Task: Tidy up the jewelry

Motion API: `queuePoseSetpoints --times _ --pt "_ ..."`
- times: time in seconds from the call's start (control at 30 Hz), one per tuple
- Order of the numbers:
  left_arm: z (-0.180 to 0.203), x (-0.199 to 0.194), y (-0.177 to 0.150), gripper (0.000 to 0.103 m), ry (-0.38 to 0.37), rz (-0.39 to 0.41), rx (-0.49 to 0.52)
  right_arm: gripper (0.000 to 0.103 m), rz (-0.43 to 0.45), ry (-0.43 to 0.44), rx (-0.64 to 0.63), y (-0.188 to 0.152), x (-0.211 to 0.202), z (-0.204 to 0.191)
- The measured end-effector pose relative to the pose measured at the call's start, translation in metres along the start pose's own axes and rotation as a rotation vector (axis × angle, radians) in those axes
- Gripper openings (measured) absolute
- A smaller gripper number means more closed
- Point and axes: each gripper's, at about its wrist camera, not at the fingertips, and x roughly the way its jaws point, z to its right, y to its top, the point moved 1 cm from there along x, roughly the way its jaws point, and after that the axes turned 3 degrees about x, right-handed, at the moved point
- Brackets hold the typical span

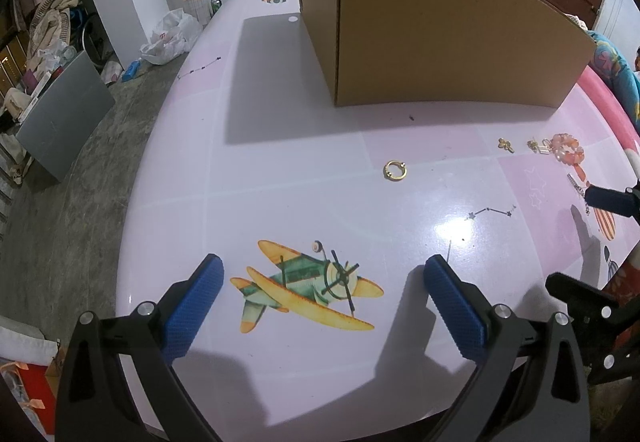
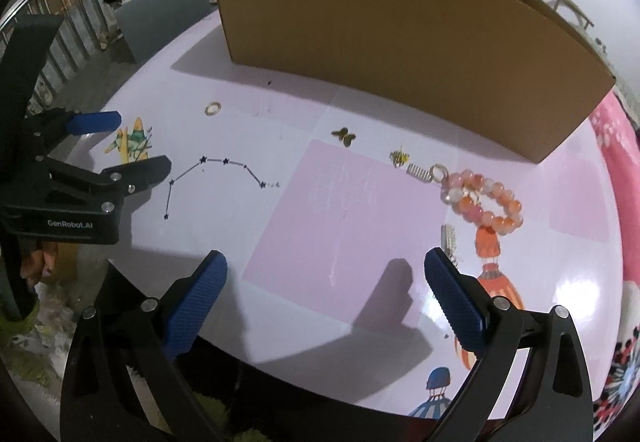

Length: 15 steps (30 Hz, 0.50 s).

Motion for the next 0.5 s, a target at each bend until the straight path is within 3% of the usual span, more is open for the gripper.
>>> queuePoseSetpoints --times 0.5 --pt "-0.0001 0.0010 -0.0007 0.099 -0.001 -0.003 0.001 0.095 0.048 0.079 0.022 -0.0013 -0.0085 0.0057"
